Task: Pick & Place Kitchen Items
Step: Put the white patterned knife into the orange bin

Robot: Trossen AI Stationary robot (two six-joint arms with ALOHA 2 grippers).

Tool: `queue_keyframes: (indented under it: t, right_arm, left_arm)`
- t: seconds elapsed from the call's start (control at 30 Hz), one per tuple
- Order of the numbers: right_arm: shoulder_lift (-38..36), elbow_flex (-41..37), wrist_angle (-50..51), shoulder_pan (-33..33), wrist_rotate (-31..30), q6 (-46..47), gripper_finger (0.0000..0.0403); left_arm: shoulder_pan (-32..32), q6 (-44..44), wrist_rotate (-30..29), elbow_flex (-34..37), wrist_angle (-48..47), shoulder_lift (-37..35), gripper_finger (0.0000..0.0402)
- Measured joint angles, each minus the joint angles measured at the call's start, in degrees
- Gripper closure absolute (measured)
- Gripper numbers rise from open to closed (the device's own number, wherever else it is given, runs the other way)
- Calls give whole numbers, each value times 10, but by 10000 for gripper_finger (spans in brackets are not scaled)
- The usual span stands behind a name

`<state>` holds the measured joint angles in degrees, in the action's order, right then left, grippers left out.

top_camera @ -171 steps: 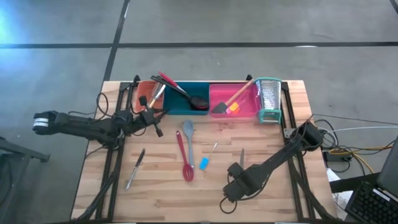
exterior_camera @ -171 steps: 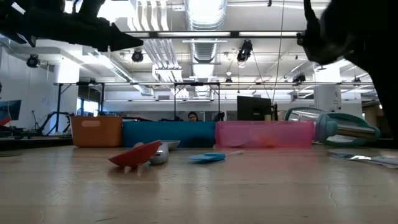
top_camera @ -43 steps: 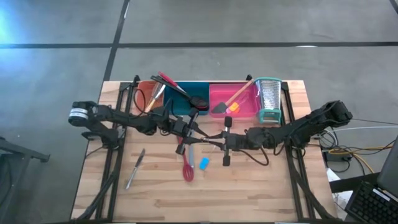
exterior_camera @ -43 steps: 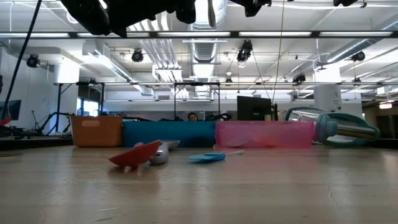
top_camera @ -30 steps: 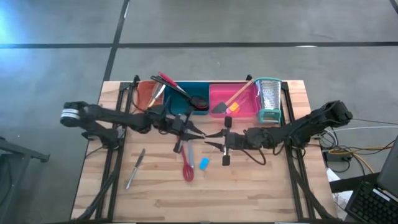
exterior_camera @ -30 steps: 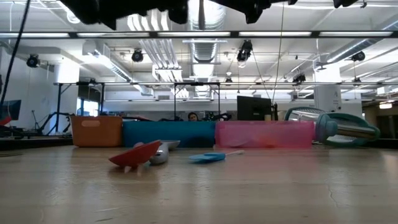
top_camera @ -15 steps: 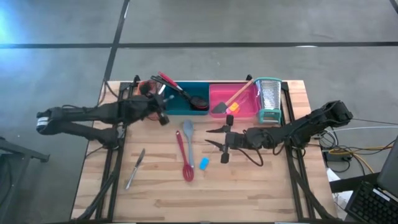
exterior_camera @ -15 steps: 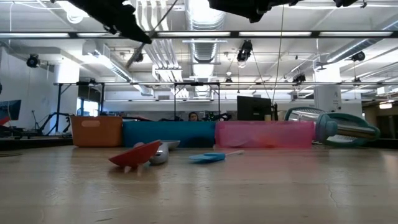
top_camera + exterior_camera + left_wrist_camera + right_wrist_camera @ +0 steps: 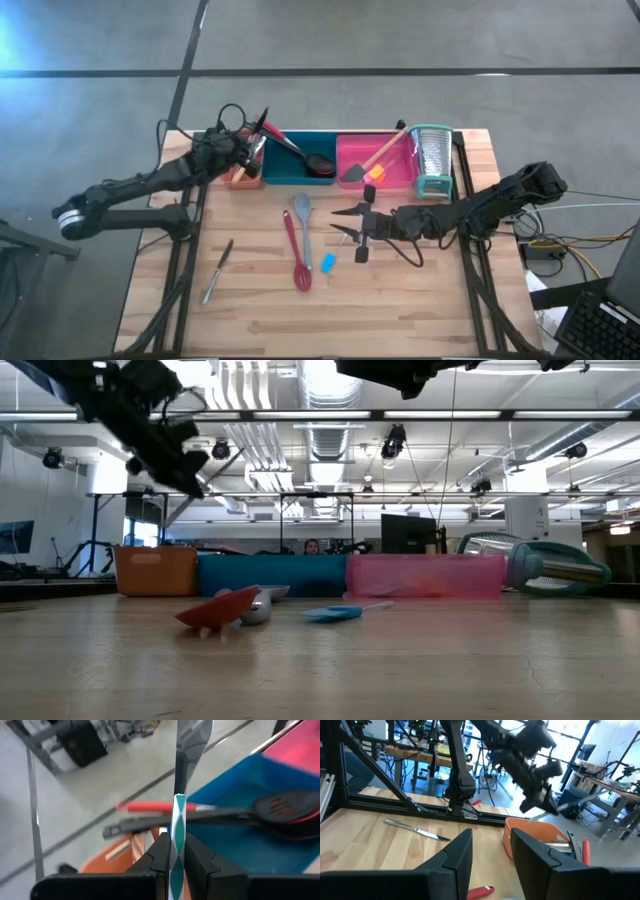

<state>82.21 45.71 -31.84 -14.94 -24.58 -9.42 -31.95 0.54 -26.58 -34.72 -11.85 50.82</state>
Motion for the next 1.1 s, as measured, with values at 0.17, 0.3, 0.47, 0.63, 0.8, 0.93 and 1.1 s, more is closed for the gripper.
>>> queue_keyframes:
  t: [0.17,0.3,0.47,0.63,0.8,0.93,1.1]
  right_arm:
    - [0,0,0,0,0,4,284]
    - [0,0,2,0,0,4,287]
    - [0,0,3,0,0,4,282]
    - [0,0,3,0,0,4,275]
    - [0,0,3,0,0,4,273]
    - [0,0,3,0,0,5,280]
    - [0,0,3,0,0,4,289]
  left_arm:
    - [-47,39,23,72,74,11,368]
    - [-74,57,36,108,88,11,368]
    - [-95,72,36,133,94,15,368]
    - [-105,82,52,145,108,27,368]
    - [-105,92,64,145,107,48,368]
    - [-105,104,71,145,106,71,368]
    - [-105,121,80,145,106,98,368]
